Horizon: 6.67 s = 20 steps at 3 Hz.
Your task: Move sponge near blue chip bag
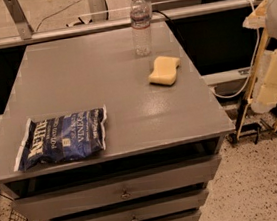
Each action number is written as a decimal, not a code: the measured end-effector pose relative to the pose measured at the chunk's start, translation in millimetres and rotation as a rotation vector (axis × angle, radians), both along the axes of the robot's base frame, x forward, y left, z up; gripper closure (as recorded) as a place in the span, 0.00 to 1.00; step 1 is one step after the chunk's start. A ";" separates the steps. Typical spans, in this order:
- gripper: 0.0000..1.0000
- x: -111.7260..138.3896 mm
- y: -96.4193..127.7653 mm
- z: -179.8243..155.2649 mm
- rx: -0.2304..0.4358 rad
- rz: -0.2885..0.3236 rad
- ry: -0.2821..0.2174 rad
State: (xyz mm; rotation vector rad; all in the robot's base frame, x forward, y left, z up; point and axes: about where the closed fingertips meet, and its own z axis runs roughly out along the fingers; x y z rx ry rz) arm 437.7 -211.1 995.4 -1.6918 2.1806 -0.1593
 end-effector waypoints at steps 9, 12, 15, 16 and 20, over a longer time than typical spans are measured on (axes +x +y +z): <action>0.17 239.3 109.3 -141.3 0.294 -0.023 0.045; 0.94 237.6 123.1 -147.2 0.305 0.023 0.071; 1.00 200.8 153.8 -3.4 0.410 0.254 -0.227; 1.00 169.3 182.0 11.3 0.419 0.377 -0.195; 1.00 133.5 275.6 -27.0 0.350 0.682 -0.026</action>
Offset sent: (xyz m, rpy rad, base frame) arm 0.0864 0.0238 -0.0287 0.1101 -0.0344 0.0492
